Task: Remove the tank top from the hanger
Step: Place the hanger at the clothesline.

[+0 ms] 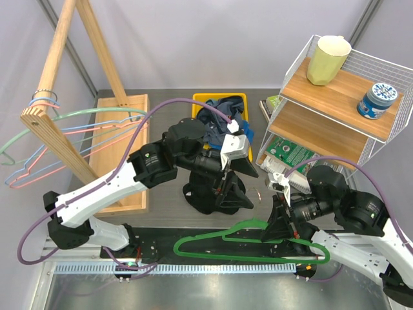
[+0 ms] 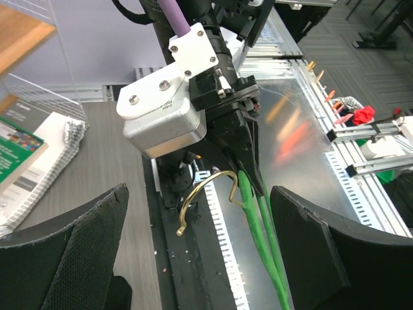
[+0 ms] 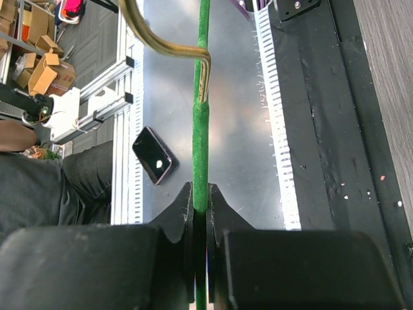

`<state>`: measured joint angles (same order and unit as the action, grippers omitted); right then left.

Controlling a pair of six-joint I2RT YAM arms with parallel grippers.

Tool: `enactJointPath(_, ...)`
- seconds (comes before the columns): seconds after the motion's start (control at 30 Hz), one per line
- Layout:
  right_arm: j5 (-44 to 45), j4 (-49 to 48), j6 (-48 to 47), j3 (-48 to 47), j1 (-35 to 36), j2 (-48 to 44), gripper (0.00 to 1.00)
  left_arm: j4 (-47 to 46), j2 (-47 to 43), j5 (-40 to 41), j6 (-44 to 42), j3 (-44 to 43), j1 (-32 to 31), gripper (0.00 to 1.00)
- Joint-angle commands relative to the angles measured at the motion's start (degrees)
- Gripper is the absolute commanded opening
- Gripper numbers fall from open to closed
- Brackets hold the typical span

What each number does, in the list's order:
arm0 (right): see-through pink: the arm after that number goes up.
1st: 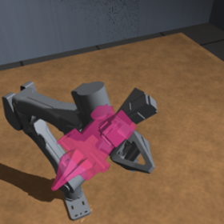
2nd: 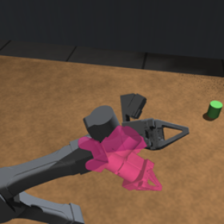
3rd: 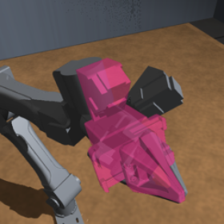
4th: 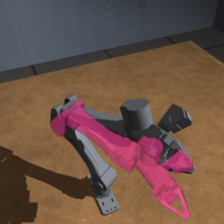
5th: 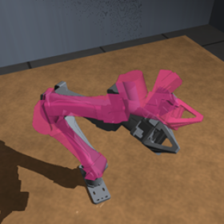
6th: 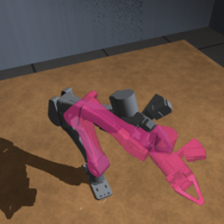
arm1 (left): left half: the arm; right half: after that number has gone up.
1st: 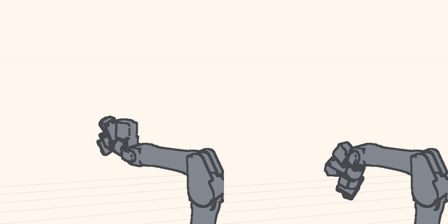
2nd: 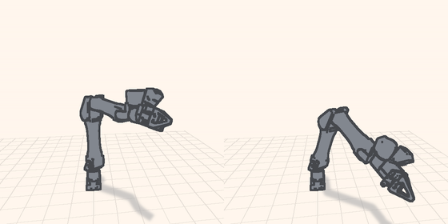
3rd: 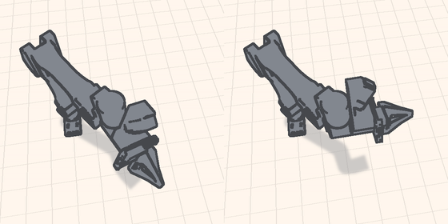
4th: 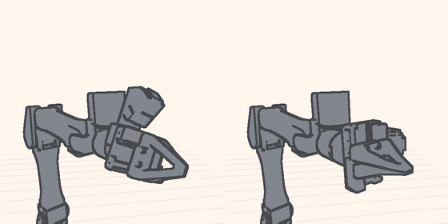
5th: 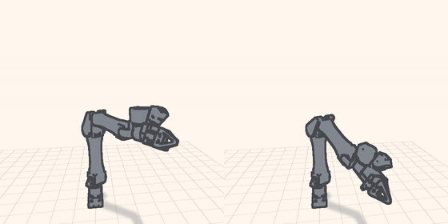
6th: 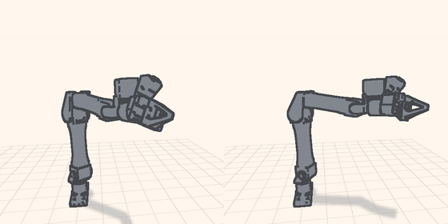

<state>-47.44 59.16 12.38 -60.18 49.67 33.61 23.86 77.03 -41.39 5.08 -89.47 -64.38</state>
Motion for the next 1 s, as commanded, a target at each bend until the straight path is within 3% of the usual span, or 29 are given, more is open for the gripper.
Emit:
enactJointPath(0.0,1.21,-2.03,0.10,-0.55,0.60,-0.38,0.01,-2.50,1.01,-5.10,4.40,-2.73,-0.04,0.87)
enactJointPath(0.23,6.83,-0.45,-0.96,-1.08,0.95,0.58,0.01,-3.12,3.03,-6.87,9.33,-2.20,-0.04,0.48)
enactJointPath(0.4,9.64,0.26,-1.39,-1.69,1.04,1.46,0.01,0.56,3.64,-3.44,11.00,-4.12,-0.04,0.30)
enactJointPath(0.43,10.00,0.35,-1.40,-1.78,1.04,1.64,0.01,1.53,3.74,-2.57,11.00,-4.74,0.04,0.22)
enactJointPath(0.53,10.53,0.43,-1.40,-1.96,1.04,1.81,0.01,4.44,3.74,0.67,10.65,-5.72,0.04,0.09)
enactJointPath(0.67,10.70,0.26,-1.40,-2.13,1.04,1.81,0.01,4.36,2.77,2.36,10.65,-5.19,0.04,0.08)
enactJointPath(0.73,10.96,0.43,-1.48,-2.31,1.04,1.82,0.01,5.06,2.51,2.71,10.65,-5.36,0.04,0.26)
enactJointPath(0.77,11.14,0.43,-1.40,-2.48,1.04,1.73,0.01,5.49,2.25,4.28,10.48,-5.62,-0.04,0.39)
enactJointPath(0.8,11.32,0.61,-1.31,-2.48,1.04,1.55,0.01,6.54,1.98,5.34,9.78,-5.80,-0.04,0.60)
enactJointPath(0.83,11.75,0.61,-1.31,-2.48,1.13,1.38,0.01,6.99,0.93,6.48,9.42,-5.45,0.04,0.71)
enactJointPath(0.9,12.02,0.87,-0.87,-2.31,1.04,0.59,0.01,8.22,-0.82,10.26,7.76,-4.93,0.04,0.87)
enactJointPath(0.97,12.20,0.87,-0.52,-1.96,1.04,-0.73,0.01,9.10,-4.07,13.33,7.40,-3.44,0.57,0.96)
